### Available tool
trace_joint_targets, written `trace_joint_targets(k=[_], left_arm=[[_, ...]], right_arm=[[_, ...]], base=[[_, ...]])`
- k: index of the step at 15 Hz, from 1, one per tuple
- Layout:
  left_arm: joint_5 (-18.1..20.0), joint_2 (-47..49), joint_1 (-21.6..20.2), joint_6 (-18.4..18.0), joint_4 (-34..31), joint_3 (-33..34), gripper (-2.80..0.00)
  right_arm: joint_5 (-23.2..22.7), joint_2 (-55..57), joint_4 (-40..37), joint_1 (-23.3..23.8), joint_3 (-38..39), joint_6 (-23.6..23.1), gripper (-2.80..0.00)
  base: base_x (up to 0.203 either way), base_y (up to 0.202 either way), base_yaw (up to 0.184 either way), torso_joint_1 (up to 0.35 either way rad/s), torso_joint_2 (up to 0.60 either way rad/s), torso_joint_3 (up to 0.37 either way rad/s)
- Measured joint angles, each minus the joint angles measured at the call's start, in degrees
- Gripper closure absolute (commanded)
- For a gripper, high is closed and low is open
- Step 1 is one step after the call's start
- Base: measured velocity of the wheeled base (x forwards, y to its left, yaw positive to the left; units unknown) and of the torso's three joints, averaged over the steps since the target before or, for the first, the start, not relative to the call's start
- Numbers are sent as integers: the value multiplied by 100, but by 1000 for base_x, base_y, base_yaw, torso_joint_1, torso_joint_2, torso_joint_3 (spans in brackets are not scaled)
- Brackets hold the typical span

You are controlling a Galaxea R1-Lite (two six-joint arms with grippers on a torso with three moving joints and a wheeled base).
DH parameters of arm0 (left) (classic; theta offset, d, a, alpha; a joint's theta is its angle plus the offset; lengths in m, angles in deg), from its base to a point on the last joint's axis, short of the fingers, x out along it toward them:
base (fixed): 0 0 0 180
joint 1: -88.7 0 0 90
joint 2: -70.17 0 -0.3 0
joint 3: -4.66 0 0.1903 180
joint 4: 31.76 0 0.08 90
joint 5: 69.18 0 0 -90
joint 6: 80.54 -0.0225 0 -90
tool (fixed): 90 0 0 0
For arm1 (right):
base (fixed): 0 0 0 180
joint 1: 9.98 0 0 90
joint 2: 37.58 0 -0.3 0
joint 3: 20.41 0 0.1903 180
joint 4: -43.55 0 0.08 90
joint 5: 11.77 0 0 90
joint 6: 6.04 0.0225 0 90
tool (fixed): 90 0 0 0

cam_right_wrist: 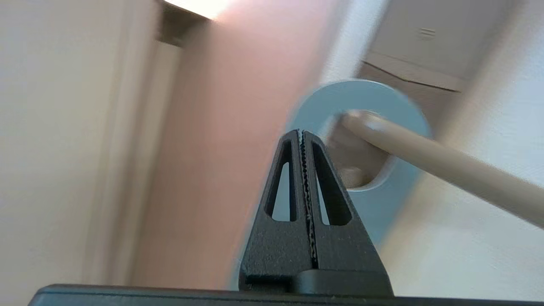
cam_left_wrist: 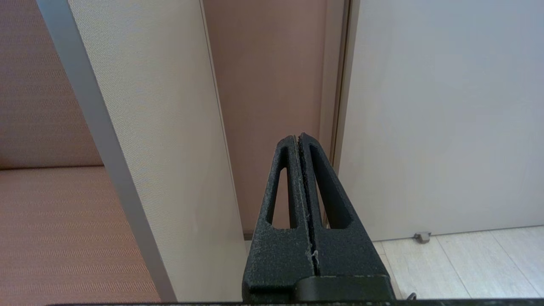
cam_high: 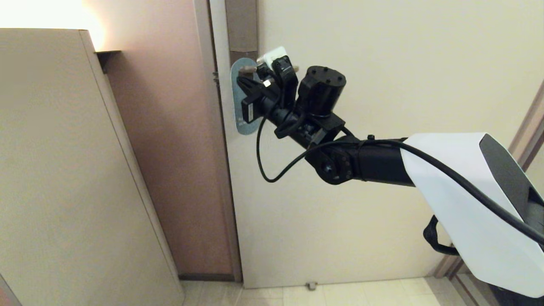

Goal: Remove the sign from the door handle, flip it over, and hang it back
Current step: Hang the sign back with the other side facing out

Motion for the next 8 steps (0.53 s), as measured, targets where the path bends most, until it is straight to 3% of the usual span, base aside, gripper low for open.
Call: trace_joint_targets(k=[4,8], left_arm=[[-1,0,0,0,-1,0,0],[1,0,2,0,-1,0,0]], right_arm=[[-77,127,66,-117,-4,210,0],[-160,456,622,-132,-30,201,0]], base=[[0,0,0,0,0,0],[0,0,0,0,0,0]])
